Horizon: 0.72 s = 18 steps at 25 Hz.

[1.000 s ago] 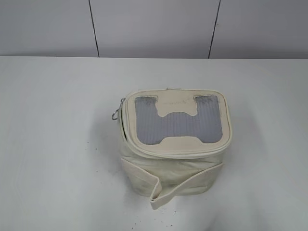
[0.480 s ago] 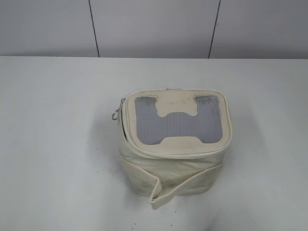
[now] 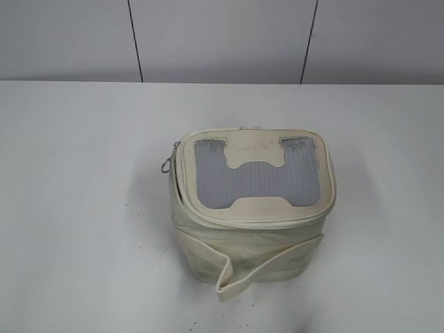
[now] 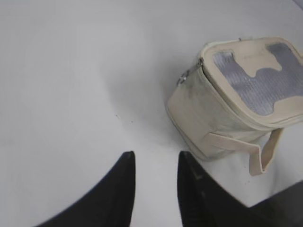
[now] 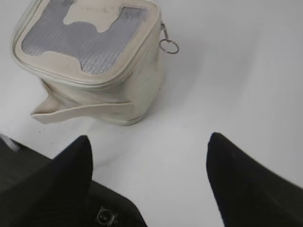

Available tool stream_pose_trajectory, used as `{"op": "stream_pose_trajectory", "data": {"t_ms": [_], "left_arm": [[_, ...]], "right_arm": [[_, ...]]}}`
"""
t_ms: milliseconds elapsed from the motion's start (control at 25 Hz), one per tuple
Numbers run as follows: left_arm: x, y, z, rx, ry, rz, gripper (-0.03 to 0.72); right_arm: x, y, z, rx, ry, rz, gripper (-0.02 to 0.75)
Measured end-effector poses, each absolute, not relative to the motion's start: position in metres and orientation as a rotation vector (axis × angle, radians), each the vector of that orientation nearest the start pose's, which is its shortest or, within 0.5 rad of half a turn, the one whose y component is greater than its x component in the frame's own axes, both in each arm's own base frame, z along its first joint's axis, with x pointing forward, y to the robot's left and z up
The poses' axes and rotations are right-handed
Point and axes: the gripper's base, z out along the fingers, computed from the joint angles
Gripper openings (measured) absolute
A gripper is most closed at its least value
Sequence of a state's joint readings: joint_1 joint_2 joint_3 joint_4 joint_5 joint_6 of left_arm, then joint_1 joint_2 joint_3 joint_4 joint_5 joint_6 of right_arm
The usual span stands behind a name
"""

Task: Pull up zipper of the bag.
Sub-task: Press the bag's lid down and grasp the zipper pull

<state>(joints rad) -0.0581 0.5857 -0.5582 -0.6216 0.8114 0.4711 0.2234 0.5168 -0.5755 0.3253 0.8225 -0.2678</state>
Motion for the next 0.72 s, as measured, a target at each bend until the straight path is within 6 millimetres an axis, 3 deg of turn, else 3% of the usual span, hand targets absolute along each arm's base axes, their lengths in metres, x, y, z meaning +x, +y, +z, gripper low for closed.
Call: {"op": "stream_pose_trajectory", "data": {"t_ms": [200, 400, 720], "left_arm": [[0.148, -0.056, 0.282, 0.487, 2.299, -0.621, 0.244], [0.183, -0.067, 0.275, 0.604, 2.344, -0.719, 0.271], [0.227, -0.089, 0.265, 0.74, 2.4, -0.78, 0.285]], "right_arm": [[0.132, 0.065, 0.308, -0.687, 2.264, 0.339, 0.582], [0.19, 0.092, 0.31, -0.92, 2.297, 0.321, 0.582], [0.282, 0.143, 0.31, -1.216, 2.293, 0.527, 0.565]]}}
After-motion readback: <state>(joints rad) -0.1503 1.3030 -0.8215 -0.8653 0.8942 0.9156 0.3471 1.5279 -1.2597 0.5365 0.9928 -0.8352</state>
